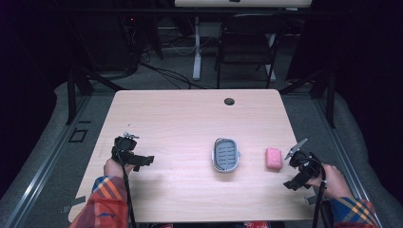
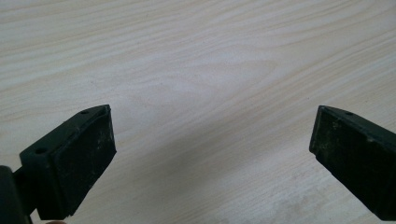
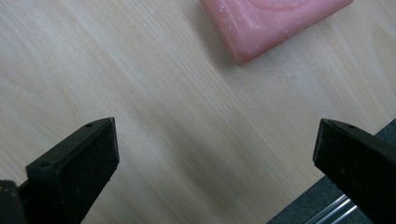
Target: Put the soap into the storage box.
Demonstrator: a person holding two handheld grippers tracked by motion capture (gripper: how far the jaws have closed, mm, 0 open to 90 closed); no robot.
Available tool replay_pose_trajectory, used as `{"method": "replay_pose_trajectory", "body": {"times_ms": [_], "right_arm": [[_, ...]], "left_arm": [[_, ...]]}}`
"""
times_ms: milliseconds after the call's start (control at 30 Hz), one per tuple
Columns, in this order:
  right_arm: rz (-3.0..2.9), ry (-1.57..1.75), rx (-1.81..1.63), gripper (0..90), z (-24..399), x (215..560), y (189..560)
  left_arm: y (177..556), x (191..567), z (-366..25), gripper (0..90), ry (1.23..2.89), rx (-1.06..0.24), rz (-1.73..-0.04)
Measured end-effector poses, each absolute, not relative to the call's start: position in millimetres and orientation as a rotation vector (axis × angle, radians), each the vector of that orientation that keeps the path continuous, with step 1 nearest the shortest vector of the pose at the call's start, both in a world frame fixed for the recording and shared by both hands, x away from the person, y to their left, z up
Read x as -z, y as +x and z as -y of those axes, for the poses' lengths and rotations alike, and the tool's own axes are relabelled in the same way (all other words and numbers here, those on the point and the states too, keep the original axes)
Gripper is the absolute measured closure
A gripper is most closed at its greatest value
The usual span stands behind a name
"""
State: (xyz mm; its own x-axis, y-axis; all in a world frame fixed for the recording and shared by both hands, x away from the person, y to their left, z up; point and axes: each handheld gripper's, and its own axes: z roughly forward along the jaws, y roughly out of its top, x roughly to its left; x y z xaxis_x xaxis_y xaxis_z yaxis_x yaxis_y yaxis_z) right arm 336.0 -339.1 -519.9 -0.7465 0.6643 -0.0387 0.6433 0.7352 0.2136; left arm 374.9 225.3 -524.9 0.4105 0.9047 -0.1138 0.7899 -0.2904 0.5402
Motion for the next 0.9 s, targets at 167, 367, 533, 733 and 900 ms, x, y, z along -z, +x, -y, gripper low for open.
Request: {"method": "replay_pose_trajectory", "body": {"times_ms": [167, 367, 533, 733, 900], "right_arm": [[-2.837, 1.008, -0.251, 0.1, 334, 518, 336], [-2.869, 0.949, -0.208, 0.1, 329, 515, 338], [-2.877, 0.914, -0.213, 0.0, 327, 511, 345], [-2.887, 0.877, -0.175, 0.1, 327, 510, 352], [-2.888, 0.86, -0.169, 0.1, 328, 510, 355]], "left_arm": [[375, 525, -224, 0.2, 2.155, -0.281, -1.433], [375, 527, -225, 0.2, 2.165, -0.273, -1.423], [374, 527, -226, 0.2, 2.167, -0.261, -1.419], [373, 527, -223, 0.2, 2.179, -0.263, -1.412], [374, 528, -222, 0.2, 2.187, -0.256, -1.411]]}}
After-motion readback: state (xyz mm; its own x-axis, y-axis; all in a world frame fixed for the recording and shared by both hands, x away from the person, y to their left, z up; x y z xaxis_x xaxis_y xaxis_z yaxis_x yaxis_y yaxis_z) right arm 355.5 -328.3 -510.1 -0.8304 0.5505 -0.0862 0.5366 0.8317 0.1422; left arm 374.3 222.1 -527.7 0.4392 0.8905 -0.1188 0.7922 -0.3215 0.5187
